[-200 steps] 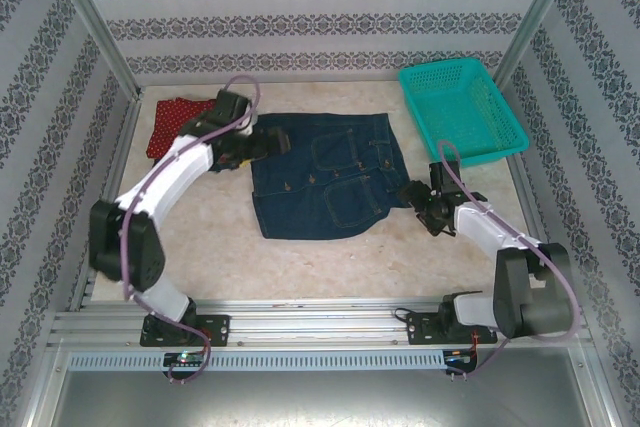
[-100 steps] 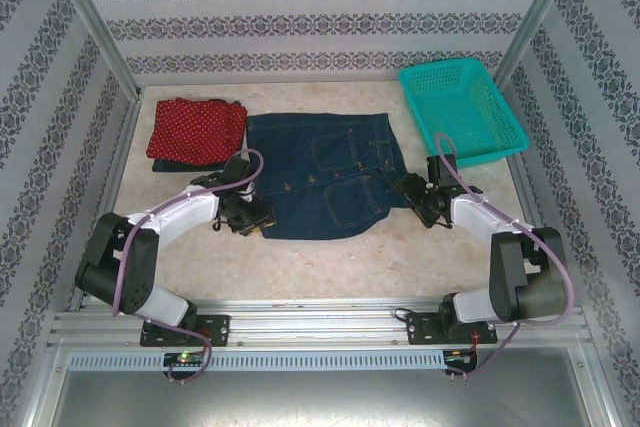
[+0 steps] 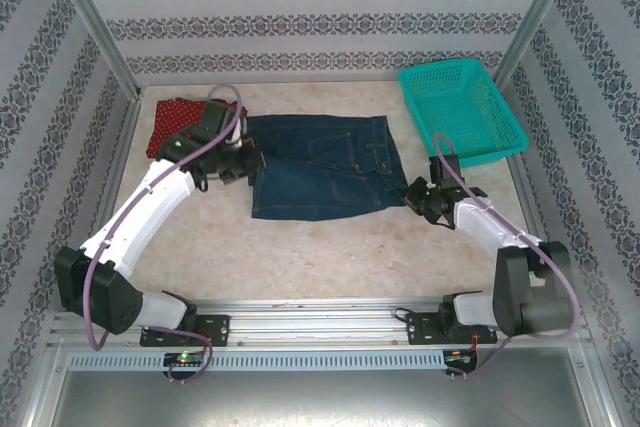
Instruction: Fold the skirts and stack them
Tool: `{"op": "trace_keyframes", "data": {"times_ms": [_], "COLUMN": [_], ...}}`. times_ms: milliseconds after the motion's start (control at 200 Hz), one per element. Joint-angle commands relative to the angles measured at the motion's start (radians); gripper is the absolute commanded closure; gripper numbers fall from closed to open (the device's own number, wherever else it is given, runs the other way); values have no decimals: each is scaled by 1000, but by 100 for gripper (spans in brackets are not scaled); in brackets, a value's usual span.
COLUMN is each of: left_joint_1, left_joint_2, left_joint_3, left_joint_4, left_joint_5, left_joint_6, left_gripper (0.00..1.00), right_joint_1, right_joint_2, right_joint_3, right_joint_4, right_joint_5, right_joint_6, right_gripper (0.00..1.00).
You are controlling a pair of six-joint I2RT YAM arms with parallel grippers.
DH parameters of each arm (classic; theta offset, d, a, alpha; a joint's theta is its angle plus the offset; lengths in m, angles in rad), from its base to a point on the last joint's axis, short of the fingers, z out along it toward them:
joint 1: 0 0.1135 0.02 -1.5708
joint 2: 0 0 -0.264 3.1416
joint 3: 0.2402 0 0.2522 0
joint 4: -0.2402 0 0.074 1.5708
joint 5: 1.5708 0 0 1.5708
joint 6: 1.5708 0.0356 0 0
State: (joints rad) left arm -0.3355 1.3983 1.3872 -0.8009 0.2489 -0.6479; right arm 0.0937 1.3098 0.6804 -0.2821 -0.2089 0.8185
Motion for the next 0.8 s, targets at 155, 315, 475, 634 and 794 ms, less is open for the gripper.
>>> {"op": "trace_keyframes", "data": {"times_ms": [155, 315, 475, 634, 794], "left_joint_1": [54, 72, 74, 74, 58], "left_joint_2": [390, 605, 635, 387, 217], "left_joint_3": [201, 295, 320, 70, -207], "left_joint_4": [-15, 11, -11, 20, 120], "left_joint_5": [10, 45, 59, -11, 78], "left_joint_6": [198, 200, 205, 180, 145], "left_gripper": [97, 82, 49, 11, 20], "right_joint_1": [5, 35, 44, 43, 38], "right_joint_2": [97, 145, 121, 72, 72], "right_joint_3": [122, 159, 162, 151, 172], "right_joint_4": [-64, -70, -73, -92, -99], "right_joint_5": [6, 64, 74, 104, 99], "right_joint_6": [-83, -71, -62, -69, -80], "right_gripper": [97, 66, 45, 42, 42]}}
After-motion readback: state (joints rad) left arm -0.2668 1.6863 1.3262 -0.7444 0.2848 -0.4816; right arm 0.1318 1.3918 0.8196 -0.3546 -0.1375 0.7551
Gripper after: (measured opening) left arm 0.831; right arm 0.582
